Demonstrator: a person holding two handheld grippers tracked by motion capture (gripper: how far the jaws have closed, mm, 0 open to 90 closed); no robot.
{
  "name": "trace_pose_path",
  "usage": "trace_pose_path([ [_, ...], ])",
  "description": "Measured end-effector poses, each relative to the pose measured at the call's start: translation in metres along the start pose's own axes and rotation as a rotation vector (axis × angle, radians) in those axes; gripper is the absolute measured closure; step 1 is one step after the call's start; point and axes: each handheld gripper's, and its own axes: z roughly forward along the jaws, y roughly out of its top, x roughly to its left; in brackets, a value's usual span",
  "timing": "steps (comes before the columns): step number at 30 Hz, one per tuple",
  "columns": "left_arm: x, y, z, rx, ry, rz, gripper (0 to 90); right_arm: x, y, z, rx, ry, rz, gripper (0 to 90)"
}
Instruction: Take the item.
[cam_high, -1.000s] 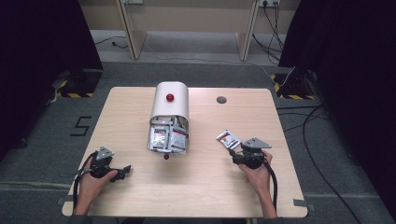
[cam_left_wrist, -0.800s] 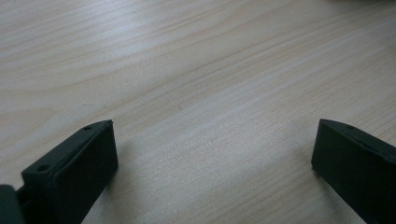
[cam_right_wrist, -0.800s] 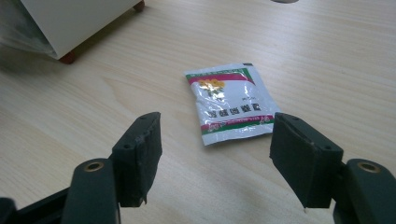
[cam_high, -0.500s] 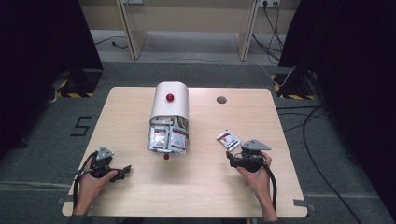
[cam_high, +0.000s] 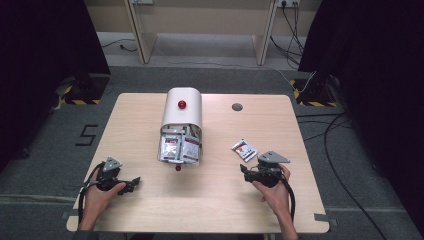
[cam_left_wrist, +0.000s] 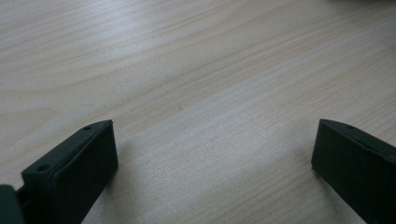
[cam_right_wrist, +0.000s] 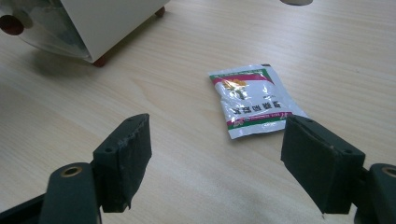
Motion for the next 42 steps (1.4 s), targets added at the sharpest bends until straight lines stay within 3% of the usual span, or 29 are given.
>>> trace_pose_path([
  [20,0.000,0.000,0.000,0.000,0.000,0.000,0.0,0.009,-0.014,-0.009,0.006,0.015,-0.008,20.4],
  [42,0.000,0.000,0.000,0.000,0.000,0.000,0.0,0.006,-0.034,-0.025,-0.001,0.005,-0.010,18.5],
])
